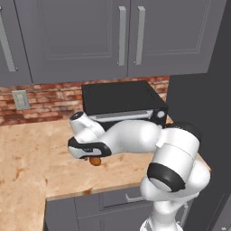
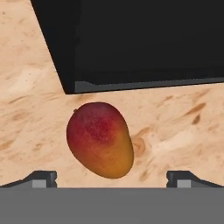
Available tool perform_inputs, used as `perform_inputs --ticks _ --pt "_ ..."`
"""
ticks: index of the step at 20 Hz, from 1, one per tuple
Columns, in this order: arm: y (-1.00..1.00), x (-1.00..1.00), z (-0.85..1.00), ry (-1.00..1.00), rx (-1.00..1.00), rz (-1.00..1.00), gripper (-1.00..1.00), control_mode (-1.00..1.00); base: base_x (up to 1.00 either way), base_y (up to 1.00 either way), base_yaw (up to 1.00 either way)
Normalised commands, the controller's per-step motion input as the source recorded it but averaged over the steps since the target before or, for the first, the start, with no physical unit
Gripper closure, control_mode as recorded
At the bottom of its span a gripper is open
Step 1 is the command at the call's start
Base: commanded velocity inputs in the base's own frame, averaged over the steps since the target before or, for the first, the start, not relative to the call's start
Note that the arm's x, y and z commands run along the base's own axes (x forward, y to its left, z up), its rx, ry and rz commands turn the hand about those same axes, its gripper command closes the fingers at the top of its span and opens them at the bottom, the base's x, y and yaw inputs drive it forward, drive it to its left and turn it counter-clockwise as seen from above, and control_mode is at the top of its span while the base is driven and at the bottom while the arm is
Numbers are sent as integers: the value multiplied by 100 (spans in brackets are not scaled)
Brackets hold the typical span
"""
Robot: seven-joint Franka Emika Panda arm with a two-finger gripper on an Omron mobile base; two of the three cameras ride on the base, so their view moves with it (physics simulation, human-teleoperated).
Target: Place the mango in the correct fridge rack based on whether it is a fruit or vegetable. Finally, close the fridge door.
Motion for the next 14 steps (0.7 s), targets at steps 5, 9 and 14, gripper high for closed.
perform_inputs --ticks 5,9,14 --pt "-4 0 -20 -7 5 0 -100 -100 0 0 0" --pt "-22 0 -14 -10 3 0 -100 -100 0 0 0" --pt "-6 2 -22 -5 1 1 -100 -100 0 0 0"
